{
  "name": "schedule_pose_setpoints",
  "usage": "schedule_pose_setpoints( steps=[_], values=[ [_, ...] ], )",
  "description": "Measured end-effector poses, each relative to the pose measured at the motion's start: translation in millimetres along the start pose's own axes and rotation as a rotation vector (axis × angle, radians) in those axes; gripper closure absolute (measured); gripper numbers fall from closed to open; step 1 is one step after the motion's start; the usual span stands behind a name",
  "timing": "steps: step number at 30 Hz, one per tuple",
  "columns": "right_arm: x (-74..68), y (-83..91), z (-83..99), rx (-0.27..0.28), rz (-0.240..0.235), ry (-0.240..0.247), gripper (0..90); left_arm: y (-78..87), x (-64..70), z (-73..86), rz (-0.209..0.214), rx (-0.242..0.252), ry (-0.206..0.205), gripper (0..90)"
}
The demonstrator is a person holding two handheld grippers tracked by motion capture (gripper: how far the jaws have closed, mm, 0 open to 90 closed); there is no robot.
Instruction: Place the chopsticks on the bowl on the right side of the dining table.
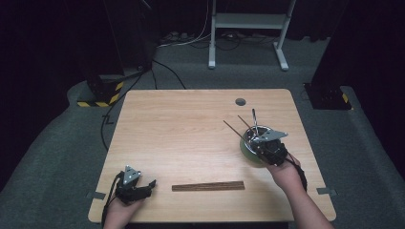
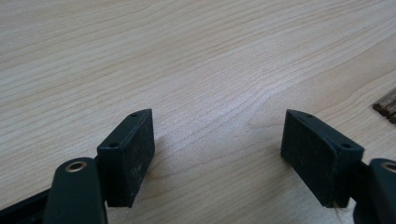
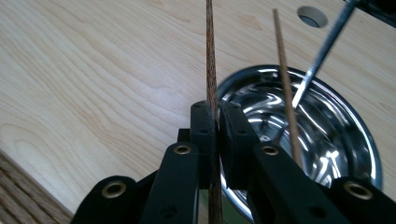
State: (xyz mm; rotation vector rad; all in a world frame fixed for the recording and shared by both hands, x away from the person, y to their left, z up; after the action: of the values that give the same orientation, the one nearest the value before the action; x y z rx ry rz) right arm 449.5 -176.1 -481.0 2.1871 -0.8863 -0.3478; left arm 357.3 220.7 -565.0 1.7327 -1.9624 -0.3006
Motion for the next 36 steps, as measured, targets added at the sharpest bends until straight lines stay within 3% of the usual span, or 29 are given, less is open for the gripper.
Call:
schedule_pose_setpoints(
  steps=[10, 16, 28, 33, 36],
  values=[
    [21.3, 3.1, 13.9, -0.001, 0.048, -0.061, 84.0, 0.0, 0.1, 0.0, 0.000, 0.001, 0.001, 25.6],
    [28.3, 1.1, 17.6, 0.001, 0.065, -0.068, 84.0, 0.2, -0.4, 0.2, -0.002, -0.002, -0.002, 25.7],
    [35.4, -2.7, 25.3, -0.012, 0.082, -0.084, 83.8, -0.4, 0.2, -0.3, -0.002, 0.002, 0.007, 25.7],
    [35.9, -4.0, 26.0, -0.014, 0.085, -0.092, 83.6, -1.6, 2.4, -1.2, -0.002, 0.016, 0.042, 25.7],
    [36.8, -5.8, 24.4, -0.011, 0.084, -0.091, 83.6, -1.2, 1.6, -0.9, -0.001, 0.010, 0.027, 25.7]
  ],
)
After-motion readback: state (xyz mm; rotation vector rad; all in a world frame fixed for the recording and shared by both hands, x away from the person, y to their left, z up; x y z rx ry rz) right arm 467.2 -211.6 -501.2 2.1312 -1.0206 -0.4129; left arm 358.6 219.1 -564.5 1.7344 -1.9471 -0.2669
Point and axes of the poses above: each handheld gripper's, and its own axes: y roughly backward along the jaws, z roughly out of its underside, x roughly to its right, the point moved 6 cm from there along -y, roughly forward along the jaws, and after that the axes turned 9 degrees about -z, right-handed, at the moved point
